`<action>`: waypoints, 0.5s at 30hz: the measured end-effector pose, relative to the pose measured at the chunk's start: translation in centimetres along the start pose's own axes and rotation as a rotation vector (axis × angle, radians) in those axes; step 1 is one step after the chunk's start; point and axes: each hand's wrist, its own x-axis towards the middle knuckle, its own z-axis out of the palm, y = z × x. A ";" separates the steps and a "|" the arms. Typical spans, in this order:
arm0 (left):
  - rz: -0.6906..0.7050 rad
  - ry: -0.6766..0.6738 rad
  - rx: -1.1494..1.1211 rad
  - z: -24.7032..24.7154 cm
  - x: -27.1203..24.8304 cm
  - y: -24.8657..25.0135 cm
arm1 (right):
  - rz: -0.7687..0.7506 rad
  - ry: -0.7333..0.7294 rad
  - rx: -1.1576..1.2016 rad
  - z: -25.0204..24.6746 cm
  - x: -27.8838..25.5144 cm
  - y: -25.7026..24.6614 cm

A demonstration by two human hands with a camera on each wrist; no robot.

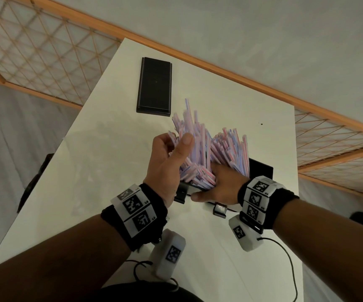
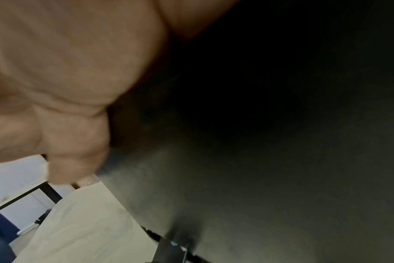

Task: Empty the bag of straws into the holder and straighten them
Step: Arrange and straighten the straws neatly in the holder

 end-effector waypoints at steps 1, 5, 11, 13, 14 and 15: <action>0.014 -0.008 0.019 0.0 -0.1 0.1 | -0.024 0.012 -0.018 -0.3 -0.3 -0.3; 0.016 -0.045 0.073 -0.2 -0.3 0.3 | -0.063 0.065 -0.070 -0.6 -0.5 0.4; 0.065 -0.014 0.128 0.0 -0.1 0.4 | -0.035 0.108 -0.233 0.3 -1.6 1.8; 0.051 -0.031 0.111 0.2 0.0 0.6 | -0.087 0.220 -0.208 0.7 -2.5 2.2; 0.040 -0.033 0.089 0.2 0.1 0.6 | -0.111 0.288 -0.215 0.8 -3.1 2.3; 0.026 -0.029 0.062 0.2 0.2 0.7 | -0.145 0.363 -0.219 0.8 -3.8 2.5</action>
